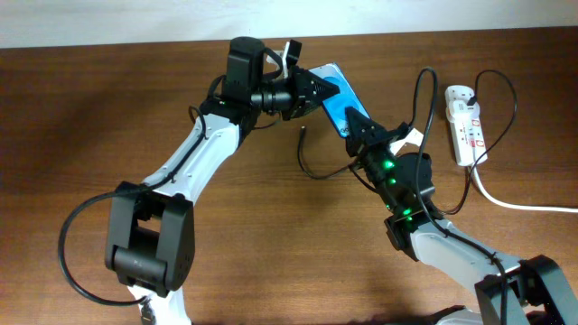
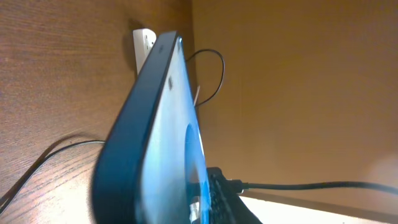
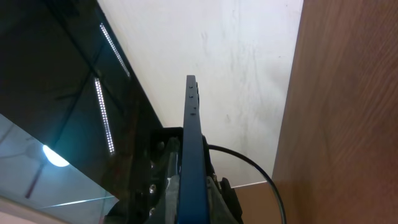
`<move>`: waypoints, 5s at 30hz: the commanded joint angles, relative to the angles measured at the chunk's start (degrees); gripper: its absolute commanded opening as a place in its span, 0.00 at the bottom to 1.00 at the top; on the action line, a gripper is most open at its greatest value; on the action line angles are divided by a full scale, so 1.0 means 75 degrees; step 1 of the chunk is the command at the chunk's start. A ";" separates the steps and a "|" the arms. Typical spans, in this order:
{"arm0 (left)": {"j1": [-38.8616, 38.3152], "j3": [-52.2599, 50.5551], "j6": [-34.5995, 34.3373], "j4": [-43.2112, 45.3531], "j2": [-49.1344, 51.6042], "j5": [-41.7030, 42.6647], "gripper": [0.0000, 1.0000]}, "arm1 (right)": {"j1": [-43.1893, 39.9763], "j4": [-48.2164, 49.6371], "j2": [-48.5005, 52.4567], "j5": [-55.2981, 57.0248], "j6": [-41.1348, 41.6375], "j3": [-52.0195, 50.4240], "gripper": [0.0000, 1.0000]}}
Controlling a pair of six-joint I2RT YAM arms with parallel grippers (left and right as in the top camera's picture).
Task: Plug charger to phone and switch on socket
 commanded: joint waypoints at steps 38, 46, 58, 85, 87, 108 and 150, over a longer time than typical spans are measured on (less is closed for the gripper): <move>0.2226 0.0108 0.0822 -0.0393 -0.0003 0.1693 0.00 | 0.0195 -0.0691 -0.0026 -0.1938 -0.3876 -0.0023 0.74; 0.3147 0.0108 0.1020 -0.0356 -0.0003 0.4048 0.00 | 0.0192 -0.3124 -0.0050 -0.3060 -0.6717 0.0015 0.52; 0.3614 0.0108 0.1049 -0.0338 -0.0003 0.4246 0.00 | 0.0187 -1.1526 0.0236 -0.0874 -0.9640 0.5304 0.46; 0.5109 0.0108 0.1046 -0.0370 -0.0003 0.4307 0.00 | 0.0504 -1.2913 0.6816 -0.1215 -0.8953 1.0101 0.34; 0.5109 0.0108 0.1046 -0.0370 -0.0003 0.4307 0.00 | 0.0562 -1.3006 0.6816 -0.1005 -0.8842 1.0098 0.33; 0.5106 0.0108 0.1049 -0.0396 -0.0003 0.4307 0.00 | 0.0644 -1.3082 0.6429 -0.1443 -1.0480 1.0057 0.04; 0.3019 0.0105 0.2183 -0.0396 0.0000 0.4596 0.00 | -0.1664 -1.1870 -0.1609 -0.6493 -1.1960 0.3177 0.04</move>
